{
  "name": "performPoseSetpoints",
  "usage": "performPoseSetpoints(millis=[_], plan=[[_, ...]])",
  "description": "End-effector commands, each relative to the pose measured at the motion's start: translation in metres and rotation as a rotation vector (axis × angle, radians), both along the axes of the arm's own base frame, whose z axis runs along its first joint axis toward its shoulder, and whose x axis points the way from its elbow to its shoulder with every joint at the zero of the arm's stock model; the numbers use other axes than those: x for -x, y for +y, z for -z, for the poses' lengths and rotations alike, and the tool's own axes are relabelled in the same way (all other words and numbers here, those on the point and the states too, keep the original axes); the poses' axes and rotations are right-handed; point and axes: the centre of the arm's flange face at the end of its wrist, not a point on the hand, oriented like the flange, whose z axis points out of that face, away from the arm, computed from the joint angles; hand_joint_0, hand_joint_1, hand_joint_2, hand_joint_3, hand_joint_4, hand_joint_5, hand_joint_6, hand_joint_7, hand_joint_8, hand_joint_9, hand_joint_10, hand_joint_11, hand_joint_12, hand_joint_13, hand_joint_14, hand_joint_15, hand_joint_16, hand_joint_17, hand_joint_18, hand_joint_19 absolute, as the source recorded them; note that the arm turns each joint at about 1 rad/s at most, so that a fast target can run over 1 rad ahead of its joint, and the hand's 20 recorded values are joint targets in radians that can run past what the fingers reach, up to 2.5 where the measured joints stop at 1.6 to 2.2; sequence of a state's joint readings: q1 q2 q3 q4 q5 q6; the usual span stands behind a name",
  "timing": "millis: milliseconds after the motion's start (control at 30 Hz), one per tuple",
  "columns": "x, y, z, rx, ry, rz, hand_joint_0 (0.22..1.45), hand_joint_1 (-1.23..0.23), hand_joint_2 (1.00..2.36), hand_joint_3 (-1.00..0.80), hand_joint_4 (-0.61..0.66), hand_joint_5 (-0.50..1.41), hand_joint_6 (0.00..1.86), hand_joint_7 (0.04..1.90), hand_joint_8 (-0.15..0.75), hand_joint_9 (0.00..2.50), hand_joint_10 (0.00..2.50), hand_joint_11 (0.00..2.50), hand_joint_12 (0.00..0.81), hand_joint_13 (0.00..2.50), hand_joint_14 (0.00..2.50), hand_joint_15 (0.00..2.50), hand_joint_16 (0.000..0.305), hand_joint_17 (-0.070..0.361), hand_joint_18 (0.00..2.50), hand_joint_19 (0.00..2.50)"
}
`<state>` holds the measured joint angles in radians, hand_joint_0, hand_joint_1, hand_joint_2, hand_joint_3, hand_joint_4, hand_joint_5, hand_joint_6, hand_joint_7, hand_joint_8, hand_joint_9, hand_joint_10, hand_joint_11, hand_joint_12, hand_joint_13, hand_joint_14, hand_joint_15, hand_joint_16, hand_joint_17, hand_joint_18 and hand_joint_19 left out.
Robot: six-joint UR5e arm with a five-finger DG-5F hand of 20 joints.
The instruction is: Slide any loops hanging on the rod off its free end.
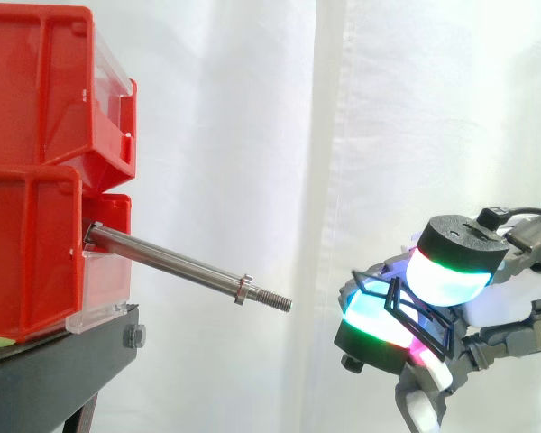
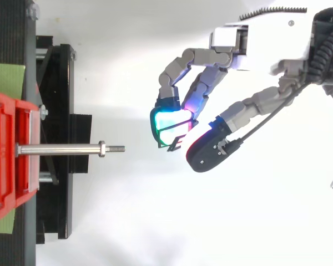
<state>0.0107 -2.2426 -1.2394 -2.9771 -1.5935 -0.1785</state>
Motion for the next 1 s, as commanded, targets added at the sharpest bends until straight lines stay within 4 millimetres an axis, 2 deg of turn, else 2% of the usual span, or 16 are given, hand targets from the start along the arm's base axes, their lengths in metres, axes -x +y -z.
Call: performPoseSetpoints(millis=[0,33,167,233,367,533,800,967], plan=[[-0.0015,-0.0012,-0.0032,-0.011,-0.005,0.005,0.61,-0.76,1.00,-0.50,0.16,-0.16,0.90,0.94,0.267,1.03,0.02,0.50,0.348,0.91,0.02,0.43,0.055,0.124,0.71,0.50],[-0.0013,-0.0012,-0.0031,-0.011,-0.004,0.005,0.58,-0.68,1.00,-0.50,0.17,-0.16,0.89,0.93,0.270,1.04,0.02,0.49,0.351,0.92,0.02,0.43,0.056,0.125,0.72,0.50],[-0.0015,-0.0023,-0.0054,-0.011,-0.007,0.006,0.57,-0.62,1.00,-0.50,0.17,-0.15,0.88,0.95,0.275,1.05,0.02,0.48,0.355,0.92,0.02,0.42,0.056,0.126,0.72,0.51],[-0.0008,-0.0023,-0.0057,-0.011,-0.005,0.006,0.61,-0.58,1.00,-0.50,0.15,-0.15,0.87,0.98,0.278,1.06,0.02,0.48,0.353,0.92,0.02,0.43,0.055,0.124,0.71,0.52],[-0.0007,-0.0023,-0.0073,-0.011,-0.005,0.006,0.61,-0.61,1.01,-0.41,0.16,-0.15,0.88,1.00,0.283,1.05,0.02,0.48,0.361,0.91,0.02,0.43,0.055,0.125,0.71,0.52],[-0.0013,-0.0023,-0.0085,-0.011,-0.007,0.006,0.63,-0.74,1.02,-0.31,0.16,-0.17,0.89,0.99,0.282,1.01,0.02,0.50,0.371,0.90,0.02,0.43,0.057,0.128,0.70,0.52],[-0.0013,-0.0034,-0.0095,-0.012,-0.005,0.008,0.65,-0.78,1.00,-0.47,0.17,-0.17,0.90,0.94,0.275,1.01,0.02,0.51,0.357,0.90,0.02,0.43,0.057,0.128,0.71,0.51],[-0.0031,-0.0033,-0.0130,-0.013,-0.013,0.008,0.64,-0.75,1.00,-0.50,0.17,-0.17,0.89,0.96,0.277,1.03,0.02,0.51,0.355,0.90,0.02,0.42,0.056,0.127,0.71,0.51]])
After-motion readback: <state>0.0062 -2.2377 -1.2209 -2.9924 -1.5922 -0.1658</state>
